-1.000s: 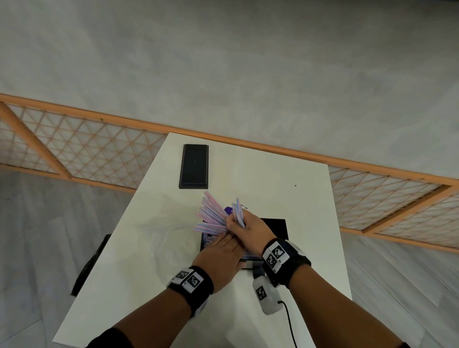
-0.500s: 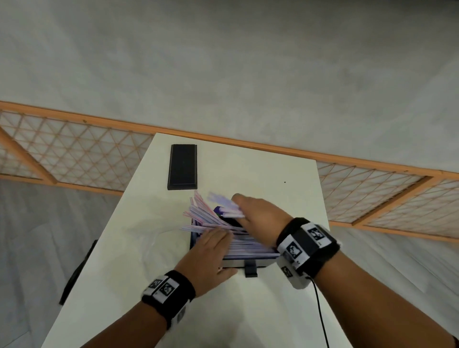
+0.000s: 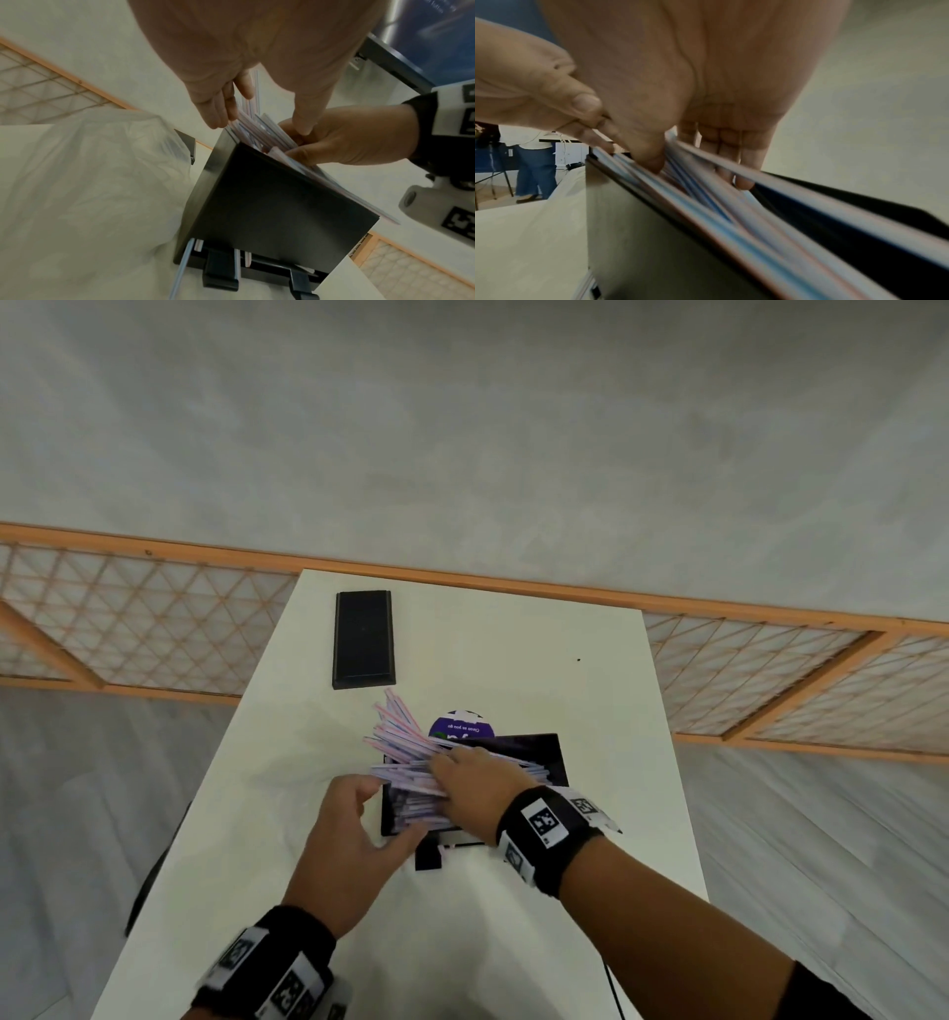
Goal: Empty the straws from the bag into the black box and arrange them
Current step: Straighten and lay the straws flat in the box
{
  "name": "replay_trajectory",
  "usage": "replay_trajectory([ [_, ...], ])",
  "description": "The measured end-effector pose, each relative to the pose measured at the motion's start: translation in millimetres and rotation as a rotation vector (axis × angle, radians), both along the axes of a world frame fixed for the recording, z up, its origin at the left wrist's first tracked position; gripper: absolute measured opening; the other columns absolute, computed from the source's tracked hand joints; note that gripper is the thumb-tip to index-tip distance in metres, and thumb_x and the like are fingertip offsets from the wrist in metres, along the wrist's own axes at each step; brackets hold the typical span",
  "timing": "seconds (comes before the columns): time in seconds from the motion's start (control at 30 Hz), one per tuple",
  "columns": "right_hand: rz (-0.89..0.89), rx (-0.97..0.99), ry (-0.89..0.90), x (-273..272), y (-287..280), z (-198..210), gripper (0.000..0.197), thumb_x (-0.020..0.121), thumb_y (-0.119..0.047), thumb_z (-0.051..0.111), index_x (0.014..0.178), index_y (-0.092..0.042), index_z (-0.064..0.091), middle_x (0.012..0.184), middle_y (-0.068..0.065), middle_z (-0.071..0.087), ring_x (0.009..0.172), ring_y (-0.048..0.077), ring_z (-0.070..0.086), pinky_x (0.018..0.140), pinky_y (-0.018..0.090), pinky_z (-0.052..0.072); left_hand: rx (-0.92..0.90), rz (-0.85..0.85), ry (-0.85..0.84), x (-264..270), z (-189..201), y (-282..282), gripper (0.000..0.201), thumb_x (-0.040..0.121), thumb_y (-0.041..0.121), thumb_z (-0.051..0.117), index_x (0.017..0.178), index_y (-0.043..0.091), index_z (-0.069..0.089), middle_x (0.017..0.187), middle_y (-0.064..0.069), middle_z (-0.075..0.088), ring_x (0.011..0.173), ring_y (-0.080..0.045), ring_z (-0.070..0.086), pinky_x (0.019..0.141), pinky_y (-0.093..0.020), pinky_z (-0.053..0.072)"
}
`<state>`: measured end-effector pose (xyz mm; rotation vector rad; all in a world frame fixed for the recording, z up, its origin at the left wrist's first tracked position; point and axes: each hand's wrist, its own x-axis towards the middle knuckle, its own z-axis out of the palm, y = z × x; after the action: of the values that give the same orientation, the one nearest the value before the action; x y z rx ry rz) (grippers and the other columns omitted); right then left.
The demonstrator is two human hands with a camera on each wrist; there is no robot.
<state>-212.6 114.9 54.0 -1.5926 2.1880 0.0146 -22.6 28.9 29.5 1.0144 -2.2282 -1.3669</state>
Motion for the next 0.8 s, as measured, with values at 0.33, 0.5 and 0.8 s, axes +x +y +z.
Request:
replay_trajectory([
  [0.33, -0.138, 0.134, -0.006, -46.3, 54.2, 12.4, 0.037, 0.097, -0.03, 0.049, 0.132, -0.019, 0.052, 0.127, 0.008, 0.055, 0.119, 0.031, 0.054, 0.096, 0.039, 0.047, 0.041, 0.118, -0.04, -20.1, -0.9, 1.6, 0.074, 0.078, 0.036, 0.089, 0.135, 0.026, 0.042, 0.122, 0.006, 0.047, 0.098, -0.011, 0.059, 0.077, -0.02, 0.047],
  [0.5, -0.104, 0.126, 0.012, -40.2, 55.5, -5.0, 0.038, 0.098, -0.021, 0.048, 0.135, -0.033, 0.052, 0.127, 0.006, 0.054, 0.112, 0.034, 0.058, 0.092, 0.04, 0.051, -0.115, 0.01, -0.087, -24.8, -4.9, 1.7, 0.045, 0.09, 0.037, 0.076, 0.129, 0.021, 0.059, 0.122, 0.007, 0.048, 0.108, -0.014, 0.056, 0.096, -0.035, 0.053],
  [0.8, -0.003, -0.091, 0.126, -27.2, 40.6, -3.9, 0.028, 0.1, -0.031, 0.048, 0.124, -0.028, 0.062, 0.11, 0.004, 0.064, 0.1, 0.032, 0.061, 0.081, 0.042, 0.053, -0.188, -0.005, -0.11, -21.6, -10.2, 1.1, 0.051, 0.092, 0.013, 0.07, 0.138, 0.026, 0.052, 0.122, 0.008, 0.048, 0.114, -0.016, 0.056, 0.099, -0.042, 0.053],
])
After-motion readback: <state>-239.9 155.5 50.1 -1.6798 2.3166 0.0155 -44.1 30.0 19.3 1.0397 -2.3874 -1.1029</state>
